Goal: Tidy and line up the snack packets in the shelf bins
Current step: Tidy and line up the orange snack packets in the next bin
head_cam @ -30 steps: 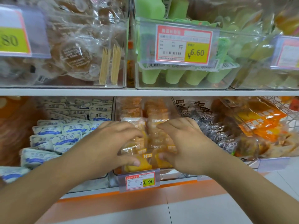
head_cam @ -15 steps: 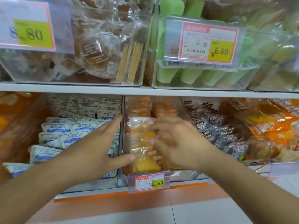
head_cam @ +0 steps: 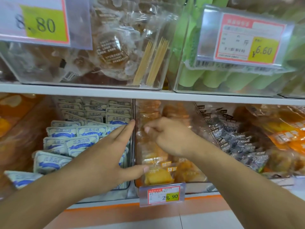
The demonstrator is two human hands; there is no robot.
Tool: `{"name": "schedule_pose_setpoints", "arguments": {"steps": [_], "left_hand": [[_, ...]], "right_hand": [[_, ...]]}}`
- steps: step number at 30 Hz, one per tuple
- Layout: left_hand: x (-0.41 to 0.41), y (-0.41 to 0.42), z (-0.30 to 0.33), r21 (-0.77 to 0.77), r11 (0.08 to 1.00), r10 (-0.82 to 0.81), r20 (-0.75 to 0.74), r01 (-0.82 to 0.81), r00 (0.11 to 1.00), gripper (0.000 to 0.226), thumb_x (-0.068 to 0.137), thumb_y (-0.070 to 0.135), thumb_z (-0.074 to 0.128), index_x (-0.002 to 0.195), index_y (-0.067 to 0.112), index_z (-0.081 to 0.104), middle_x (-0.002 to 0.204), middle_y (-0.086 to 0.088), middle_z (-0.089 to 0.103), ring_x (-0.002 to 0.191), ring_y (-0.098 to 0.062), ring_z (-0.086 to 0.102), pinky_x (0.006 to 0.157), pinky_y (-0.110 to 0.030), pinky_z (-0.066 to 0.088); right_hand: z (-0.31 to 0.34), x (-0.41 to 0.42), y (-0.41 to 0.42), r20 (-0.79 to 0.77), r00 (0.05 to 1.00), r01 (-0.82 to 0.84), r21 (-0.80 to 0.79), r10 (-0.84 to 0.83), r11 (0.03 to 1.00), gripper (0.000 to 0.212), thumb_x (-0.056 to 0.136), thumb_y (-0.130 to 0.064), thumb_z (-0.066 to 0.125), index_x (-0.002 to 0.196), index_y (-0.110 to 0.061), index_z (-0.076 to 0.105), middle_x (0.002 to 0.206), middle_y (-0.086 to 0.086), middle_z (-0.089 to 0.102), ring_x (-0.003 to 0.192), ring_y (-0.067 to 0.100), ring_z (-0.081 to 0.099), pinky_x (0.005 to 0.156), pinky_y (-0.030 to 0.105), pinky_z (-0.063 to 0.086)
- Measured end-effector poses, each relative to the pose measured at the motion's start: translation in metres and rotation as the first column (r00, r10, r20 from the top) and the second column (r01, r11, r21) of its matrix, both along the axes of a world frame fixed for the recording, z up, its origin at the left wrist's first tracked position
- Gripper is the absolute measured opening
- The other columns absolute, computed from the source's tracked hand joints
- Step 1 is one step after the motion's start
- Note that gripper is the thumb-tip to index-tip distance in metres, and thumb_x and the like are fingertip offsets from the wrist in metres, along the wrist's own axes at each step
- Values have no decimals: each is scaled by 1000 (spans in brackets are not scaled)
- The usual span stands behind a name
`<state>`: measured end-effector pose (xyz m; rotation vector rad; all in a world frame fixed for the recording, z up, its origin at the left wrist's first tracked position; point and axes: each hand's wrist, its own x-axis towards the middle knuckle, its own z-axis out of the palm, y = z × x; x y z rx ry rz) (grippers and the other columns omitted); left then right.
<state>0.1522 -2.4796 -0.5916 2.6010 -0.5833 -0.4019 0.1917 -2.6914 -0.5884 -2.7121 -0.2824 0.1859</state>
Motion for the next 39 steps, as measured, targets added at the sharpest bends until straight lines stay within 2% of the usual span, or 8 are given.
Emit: {"name": "schedule_pose_setpoints", "arguments": {"steps": [4, 10, 17, 27, 30, 33, 37, 39], "left_hand": [[-1, 0, 1, -5, 1000, 1, -17, -1, 1000, 117, 73, 86, 53, 151, 51, -27, 154, 41, -19, 138, 13, 12, 115, -21, 22], [-2, 0, 1, -16, 1000, 6, -26, -7, 1000, 116, 76, 84, 54, 151, 52, -28, 160, 35, -21, 146, 8, 12, 116, -21, 20], [-1, -1, 1, -30, 1000, 5, -26, -6, 1000, 115, 78, 81, 55, 154, 48, -25, 156, 40, -14, 130, 15, 14, 110, -16, 19], [-3, -1, 1, -67, 998, 1, 6, -1, 1000, 118, 76, 82, 58, 155, 47, -22, 154, 42, -12, 140, 10, 20, 108, -17, 26], [-3, -1, 1, -61, 998, 2, -2, -3, 1000, 120, 73, 85, 58, 153, 49, -24, 158, 39, -17, 147, 6, 17, 112, -21, 28], [-4, -1, 4, -42, 999, -8, -8, 7, 1000, 120, 69, 89, 52, 151, 51, -28, 149, 45, -19, 147, 6, 17, 109, -20, 29], [-4, -2, 6, -24, 1000, -9, -8, 8, 1000, 120, 70, 89, 51, 151, 49, -29, 141, 47, -21, 143, 9, 15, 105, -19, 29], [-4, -3, 7, -14, 1000, -8, -16, 7, 1000, 120, 70, 88, 50, 151, 49, -29, 137, 50, -23, 133, 15, 15, 102, -18, 29]], "right_hand": [[4, 12, -1, 36, 999, 14, -98, -11, 995, 23, 104, -24, 53, 119, -23, 71, 118, 1, 71, 108, 25, 64, 92, 35, 54], [3, 19, -5, 66, 998, -15, -22, 17, 1000, 23, 97, -26, 67, 119, -23, 70, 97, -11, 60, 98, 14, 61, 85, 27, 50], [-6, 22, -6, 52, 998, -18, -156, 26, 988, 32, 100, -35, 58, 131, -28, 63, 141, 0, 57, 132, 25, 49, 114, 39, 39], [2, 21, -9, -52, 998, -37, -55, 34, 998, 16, 94, -33, 68, 111, -32, 67, 95, -18, 55, 100, 13, 55, 75, 19, 43], [4, 21, -6, -85, 995, -59, -19, 57, 998, 20, 85, -31, 75, 96, -35, 58, 97, -15, 63, 97, 14, 61, 80, 29, 53], [5, 17, -2, -107, 989, -105, -54, 99, 993, 32, 82, -37, 80, 102, -32, 56, 90, -11, 63, 88, 16, 62, 73, 33, 54], [11, 13, -1, -140, 984, -126, -108, 110, 986, 54, 81, -48, 85, 128, -29, 66, 109, -16, 64, 99, 10, 62, 86, 25, 51], [12, 12, 2, -61, 990, -137, -170, 128, 976, 45, 81, -48, 85, 118, -26, 72, 102, -14, 71, 93, 13, 65, 85, 27, 56]]}}
